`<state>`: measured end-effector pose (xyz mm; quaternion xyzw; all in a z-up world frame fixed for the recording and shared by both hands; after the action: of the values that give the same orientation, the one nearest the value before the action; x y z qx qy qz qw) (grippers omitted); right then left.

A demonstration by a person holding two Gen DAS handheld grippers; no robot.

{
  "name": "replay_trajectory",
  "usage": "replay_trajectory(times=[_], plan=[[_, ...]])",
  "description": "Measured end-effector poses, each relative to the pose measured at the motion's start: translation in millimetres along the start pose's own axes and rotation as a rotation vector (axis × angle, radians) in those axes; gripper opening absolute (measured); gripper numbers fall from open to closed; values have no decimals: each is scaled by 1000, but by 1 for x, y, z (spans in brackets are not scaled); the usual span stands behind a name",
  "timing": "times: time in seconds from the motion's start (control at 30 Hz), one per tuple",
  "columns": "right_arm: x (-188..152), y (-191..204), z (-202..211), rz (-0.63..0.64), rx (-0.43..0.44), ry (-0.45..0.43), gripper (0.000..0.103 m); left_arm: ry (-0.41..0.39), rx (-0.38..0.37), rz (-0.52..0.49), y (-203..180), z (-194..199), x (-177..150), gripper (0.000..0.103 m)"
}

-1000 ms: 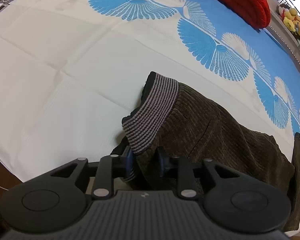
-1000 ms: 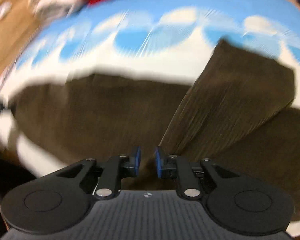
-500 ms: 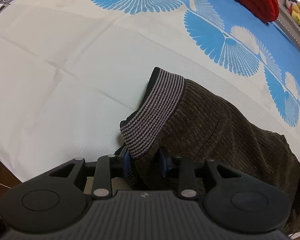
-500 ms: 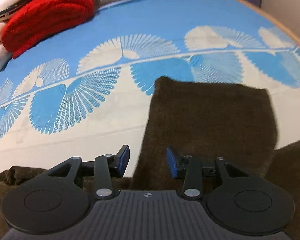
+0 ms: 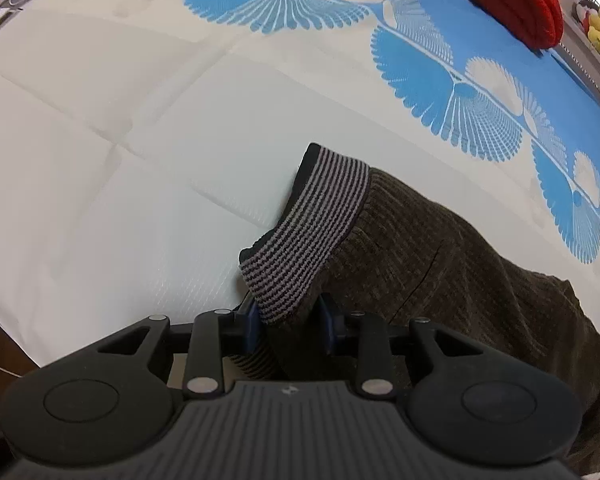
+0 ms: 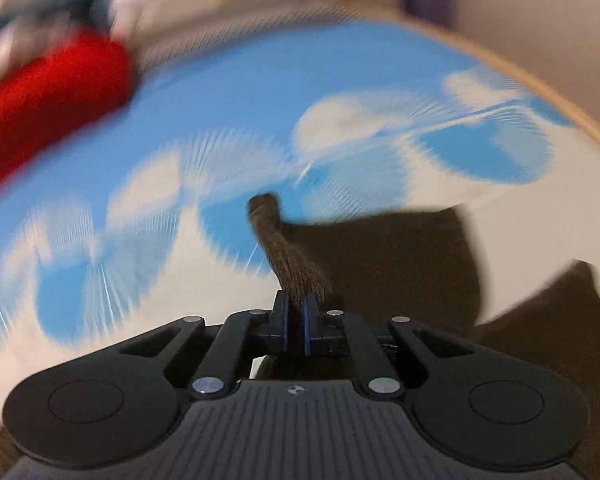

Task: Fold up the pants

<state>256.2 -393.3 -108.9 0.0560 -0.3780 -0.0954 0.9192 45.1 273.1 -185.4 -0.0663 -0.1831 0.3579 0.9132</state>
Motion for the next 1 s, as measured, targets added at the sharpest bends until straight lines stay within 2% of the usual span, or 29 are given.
replay_trajectory(times=[0.07, 0.17, 0.23, 0.33, 0.37, 0.5, 0.57, 0.63, 0.73, 0.8, 0.9, 0.93, 0.97, 1.0], plan=[[-2, -40, 35, -80, -21, -42, 6, -9, -2, 21, 0, 3, 0, 33], [-27, -105, 77, -211, -51, -31, 6, -19, -2, 43, 2, 7, -2, 33], [-58, -143, 90, -269, -65, 45, 6, -16, -8, 47, 2, 8, -3, 33], [-108, -192, 92, -436, -54, 211, 9, -14, -14, 60, 4, 10, -4, 33], [-121, -206, 92, -493, -57, 237, 11, -8, -21, 76, 5, 9, -4, 33], [-127, -246, 96, -576, -102, 167, 13, 4, -31, 152, 11, 7, -4, 35], [-129, -261, 92, -654, -102, 145, 37, 8, -36, 179, 14, 6, -4, 36], [-131, -275, 86, -727, -121, 132, 41, 10, -35, 190, 16, 5, -3, 36], [-129, -283, 76, -753, -149, 105, 41, 11, -31, 179, 16, 4, -3, 37], [-128, -282, 66, -729, -199, 117, 41, 9, -29, 164, 16, 4, -3, 37], [-123, -283, 61, -693, -225, 133, 41, 11, -28, 131, 12, 3, -4, 37], [-121, -280, 61, -660, -248, 138, 32, 10, -22, 122, 11, 3, -4, 36], [-117, -278, 63, -627, -271, 134, 14, 7, -16, 109, 10, 2, -5, 36], [-112, -275, 68, -604, -274, 115, 13, 6, -14, 102, 9, 2, -5, 35]])
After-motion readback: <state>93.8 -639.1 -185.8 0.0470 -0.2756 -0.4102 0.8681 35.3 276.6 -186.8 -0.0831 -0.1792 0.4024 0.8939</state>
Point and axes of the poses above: each gripper's, at about its wrist camera, not at the fingertips, and z roughly against the way its jaws point, y to its left, x to its top, the point moved 5 cm from there along -z, roughly the way its jaws point, and after that the axes turned 5 degrees about z, right-handed, at the moved point
